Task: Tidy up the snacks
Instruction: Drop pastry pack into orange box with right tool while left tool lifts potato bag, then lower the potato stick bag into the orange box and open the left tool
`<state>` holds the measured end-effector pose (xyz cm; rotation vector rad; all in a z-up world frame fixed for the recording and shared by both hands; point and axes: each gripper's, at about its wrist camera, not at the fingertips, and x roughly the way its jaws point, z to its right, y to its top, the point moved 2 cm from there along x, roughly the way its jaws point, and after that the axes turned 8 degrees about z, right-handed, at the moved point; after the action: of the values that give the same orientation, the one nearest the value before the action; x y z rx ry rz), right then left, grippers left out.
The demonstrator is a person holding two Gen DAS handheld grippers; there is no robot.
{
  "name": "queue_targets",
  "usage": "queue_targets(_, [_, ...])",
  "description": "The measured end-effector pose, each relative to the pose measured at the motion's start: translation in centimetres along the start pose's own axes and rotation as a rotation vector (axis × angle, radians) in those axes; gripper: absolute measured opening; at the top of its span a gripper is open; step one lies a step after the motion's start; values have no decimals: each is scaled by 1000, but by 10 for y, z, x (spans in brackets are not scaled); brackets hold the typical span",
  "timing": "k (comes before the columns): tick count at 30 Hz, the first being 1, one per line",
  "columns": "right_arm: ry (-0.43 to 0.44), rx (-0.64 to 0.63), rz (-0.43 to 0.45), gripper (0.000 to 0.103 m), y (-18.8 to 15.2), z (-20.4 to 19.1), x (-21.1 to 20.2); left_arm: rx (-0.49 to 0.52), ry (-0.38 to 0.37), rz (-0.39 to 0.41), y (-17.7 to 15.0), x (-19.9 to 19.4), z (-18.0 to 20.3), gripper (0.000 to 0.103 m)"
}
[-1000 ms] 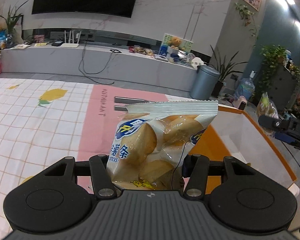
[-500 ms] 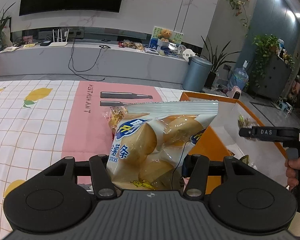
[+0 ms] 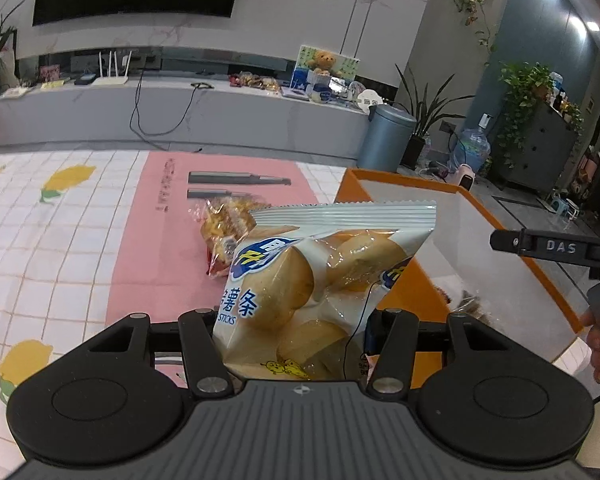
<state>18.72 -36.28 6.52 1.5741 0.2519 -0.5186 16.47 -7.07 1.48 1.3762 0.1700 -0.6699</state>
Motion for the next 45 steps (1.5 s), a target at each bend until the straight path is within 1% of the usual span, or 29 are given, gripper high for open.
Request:
queue_targets(2, [16,-9,31,98,4,1,-9,7,2,18,6,-5,8,61])
queue_targets(4, [13,-1,43,100,5,3,-12,-3,-6,30,12,-8,15,61])
queue_targets(8, [2,56,30,100,3,11,-7,-12,-32,5,25,-4,37,61])
queue_targets(13, [-31,133,34,100,0,27,-6,15,-88,12,38,-1,70,61])
queue_targets(17, [-19,154,23,100,-6,34,-6,36,-95,3,42,10,92,61])
queue_targets(21, [-59,178,36,100,-6,45,-9,79,-78,-16,42,28,112,61])
queue_targets(23, [-61,194,45,100,-6,48,-11,63,-71,-22,42,37,116,61])
queue_targets(25, [-44,208,43,100,-7,52,-12,59,-68,-44,43,46,119,61])
queue_targets(27, [-39,223,39,100,-8,56,-11,62,-39,-58,42,58,123,61])
queue_targets(31, [-61,253,50,100,-8,64,-12,63,23,-74,38,83,121,61])
queue_targets(34, [-61,290,57,100,-7,71,-13,26,52,-104,38,101,114,61])
queue_targets(36, [-64,322,66,100,-7,78,-15,4,53,-121,37,111,111,61])
queue_targets(39, [-59,390,95,100,-5,90,-21,78,73,-98,38,119,117,62])
queue_targets(42, [-67,447,108,100,-5,101,-24,107,87,-95,39,122,125,62])
queue_targets(43, [-74,462,108,100,-6,104,-25,110,80,-90,41,122,128,62])
queue_targets(45, [-85,495,108,100,-8,108,-25,96,41,-83,45,122,134,62])
